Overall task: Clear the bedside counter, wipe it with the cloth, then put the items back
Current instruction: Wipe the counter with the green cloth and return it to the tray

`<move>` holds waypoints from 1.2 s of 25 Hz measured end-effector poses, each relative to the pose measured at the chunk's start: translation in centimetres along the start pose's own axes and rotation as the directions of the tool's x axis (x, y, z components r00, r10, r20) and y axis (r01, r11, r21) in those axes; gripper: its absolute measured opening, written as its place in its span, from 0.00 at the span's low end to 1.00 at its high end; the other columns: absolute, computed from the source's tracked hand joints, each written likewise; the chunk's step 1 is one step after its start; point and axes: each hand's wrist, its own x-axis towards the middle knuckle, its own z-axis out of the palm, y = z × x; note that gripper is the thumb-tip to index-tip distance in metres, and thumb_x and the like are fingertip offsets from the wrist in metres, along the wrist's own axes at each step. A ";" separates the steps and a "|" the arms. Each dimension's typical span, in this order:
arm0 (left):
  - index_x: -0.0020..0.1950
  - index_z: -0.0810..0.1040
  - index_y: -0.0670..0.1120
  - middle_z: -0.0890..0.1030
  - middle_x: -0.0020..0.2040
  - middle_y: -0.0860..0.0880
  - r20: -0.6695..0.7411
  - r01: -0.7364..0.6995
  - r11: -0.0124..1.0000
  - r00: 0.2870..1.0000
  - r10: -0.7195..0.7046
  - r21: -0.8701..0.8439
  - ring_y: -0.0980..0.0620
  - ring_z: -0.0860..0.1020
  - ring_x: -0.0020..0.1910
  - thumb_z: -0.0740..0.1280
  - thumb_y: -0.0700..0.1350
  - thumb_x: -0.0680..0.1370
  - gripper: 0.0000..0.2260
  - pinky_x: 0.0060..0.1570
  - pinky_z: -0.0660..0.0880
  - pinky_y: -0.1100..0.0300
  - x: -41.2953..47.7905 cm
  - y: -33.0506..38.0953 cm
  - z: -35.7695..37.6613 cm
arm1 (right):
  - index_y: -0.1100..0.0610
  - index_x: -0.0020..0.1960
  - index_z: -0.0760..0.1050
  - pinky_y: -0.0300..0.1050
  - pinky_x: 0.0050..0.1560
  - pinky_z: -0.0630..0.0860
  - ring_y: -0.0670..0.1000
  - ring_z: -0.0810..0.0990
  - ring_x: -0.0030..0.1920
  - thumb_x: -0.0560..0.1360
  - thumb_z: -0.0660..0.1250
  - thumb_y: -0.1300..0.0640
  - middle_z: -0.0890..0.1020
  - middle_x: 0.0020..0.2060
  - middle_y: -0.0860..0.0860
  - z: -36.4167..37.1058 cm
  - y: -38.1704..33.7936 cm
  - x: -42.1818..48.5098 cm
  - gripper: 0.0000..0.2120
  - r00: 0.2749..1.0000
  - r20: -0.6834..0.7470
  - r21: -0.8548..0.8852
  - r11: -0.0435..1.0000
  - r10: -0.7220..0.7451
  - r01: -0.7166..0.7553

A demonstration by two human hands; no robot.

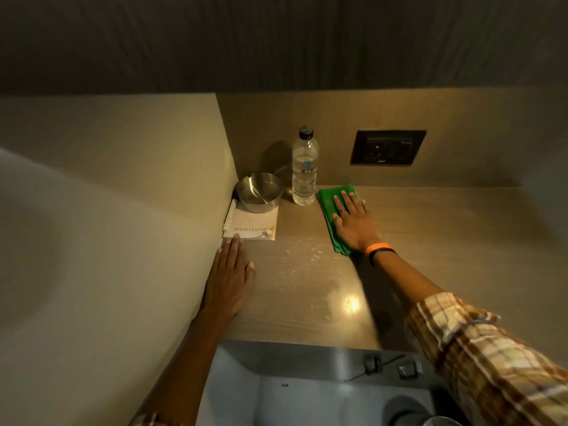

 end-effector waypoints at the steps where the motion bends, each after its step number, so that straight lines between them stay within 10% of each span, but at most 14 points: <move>1: 0.82 0.47 0.42 0.47 0.83 0.44 0.012 0.008 1.000 1.000 -0.008 0.000 0.47 0.44 0.82 0.45 0.54 0.84 0.29 0.80 0.42 0.51 0.0 0.0 0.0 | 0.54 0.83 0.47 0.56 0.83 0.42 0.53 0.43 0.83 0.86 0.46 0.48 0.47 0.83 0.53 0.7 -0.1 -1.6 0.28 1.000 0.005 -0.018 1.000 -0.008 0.008; 15: 0.82 0.46 0.42 0.45 0.83 0.45 0.085 -0.001 0.995 0.996 0.009 -0.097 0.48 0.43 0.82 0.48 0.50 0.86 0.26 0.80 0.40 0.50 0.6 -0.4 -0.6 | 0.52 0.83 0.48 0.58 0.83 0.45 0.54 0.44 0.83 0.82 0.44 0.43 0.50 0.83 0.53 6.7 -7.6 -13.8 0.31 0.975 -0.111 0.024 0.981 -0.191 0.195; 19: 0.80 0.62 0.44 0.60 0.81 0.46 -0.170 -0.143 0.951 0.981 0.098 -0.275 0.49 0.55 0.81 0.48 0.50 0.84 0.25 0.80 0.49 0.48 -1.2 2.3 -1.6 | 0.53 0.83 0.49 0.59 0.83 0.44 0.53 0.44 0.83 0.83 0.47 0.44 0.51 0.83 0.54 7.4 -11.5 -16.2 0.30 0.966 -0.117 0.124 0.961 -0.232 0.246; 22: 0.81 0.56 0.49 0.55 0.82 0.51 -0.082 -0.221 0.940 0.975 0.207 -0.259 0.55 0.48 0.81 0.44 0.56 0.84 0.27 0.80 0.45 0.51 -2.3 6.4 -1.1 | 0.53 0.77 0.67 0.57 0.81 0.59 0.52 0.64 0.79 0.82 0.58 0.60 0.69 0.77 0.52 5.6 -11.2 -16.7 0.24 0.963 -0.247 0.712 0.694 0.111 0.102; 24: 0.82 0.49 0.47 0.48 0.83 0.48 0.048 -0.256 0.960 0.964 0.263 -0.109 0.52 0.43 0.81 0.45 0.58 0.84 0.29 0.79 0.39 0.53 -3.1 9.4 0.2 | 0.52 0.69 0.76 0.59 0.72 0.73 0.54 0.75 0.71 0.79 0.59 0.69 0.77 0.71 0.51 5.5 -8.9 -18.7 0.23 0.834 -0.260 0.899 0.437 0.488 0.025; 30: 0.83 0.49 0.44 0.51 0.83 0.46 0.038 -0.209 0.978 0.977 0.208 0.022 0.49 0.48 0.82 0.51 0.56 0.84 0.30 0.81 0.45 0.47 -1.8 8.7 0.6 | 0.48 0.58 0.80 0.40 0.65 0.69 0.54 0.74 0.66 0.74 0.64 0.71 0.81 0.62 0.47 6.7 -6.6 -21.2 0.21 0.796 -0.335 0.781 0.621 0.505 -0.065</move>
